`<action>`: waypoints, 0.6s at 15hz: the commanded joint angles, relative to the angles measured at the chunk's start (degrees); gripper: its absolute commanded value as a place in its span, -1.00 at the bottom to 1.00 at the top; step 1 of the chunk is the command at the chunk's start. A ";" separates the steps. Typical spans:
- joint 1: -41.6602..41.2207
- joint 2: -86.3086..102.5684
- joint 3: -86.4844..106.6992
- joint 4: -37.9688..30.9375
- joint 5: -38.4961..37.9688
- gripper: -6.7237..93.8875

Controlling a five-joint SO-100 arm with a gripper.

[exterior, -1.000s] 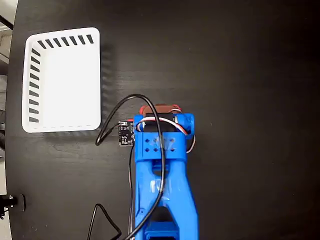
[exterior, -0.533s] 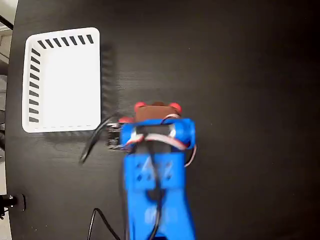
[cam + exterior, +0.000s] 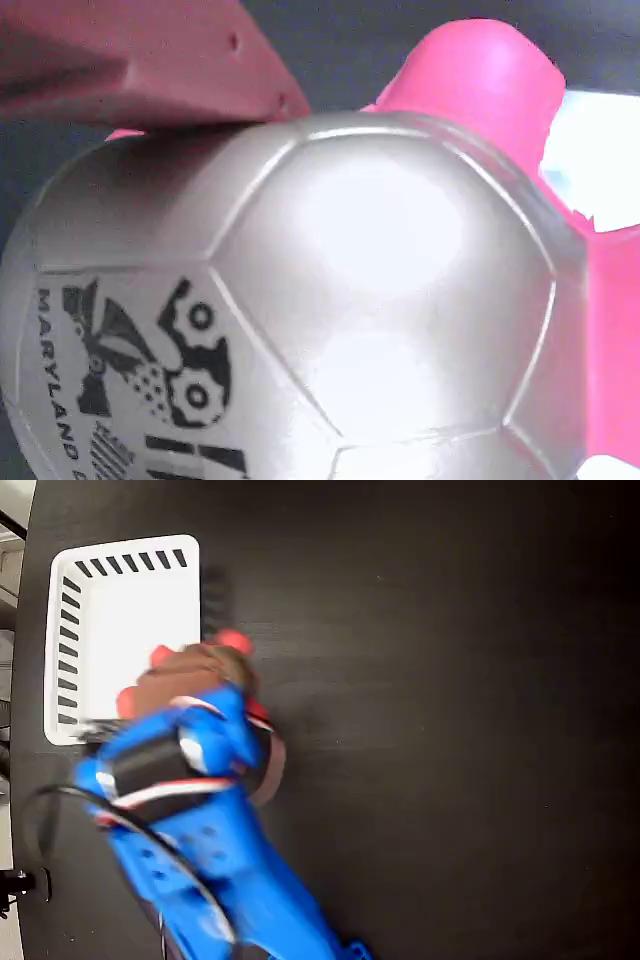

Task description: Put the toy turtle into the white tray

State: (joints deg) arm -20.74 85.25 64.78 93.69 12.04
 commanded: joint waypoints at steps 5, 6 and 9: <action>-6.94 -23.99 -33.93 1.14 0.97 -0.88; -7.38 -27.33 -36.83 1.14 1.05 -0.88; -8.00 -33.84 -42.19 1.14 0.97 -0.88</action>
State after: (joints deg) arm -27.51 50.10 29.18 93.78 12.57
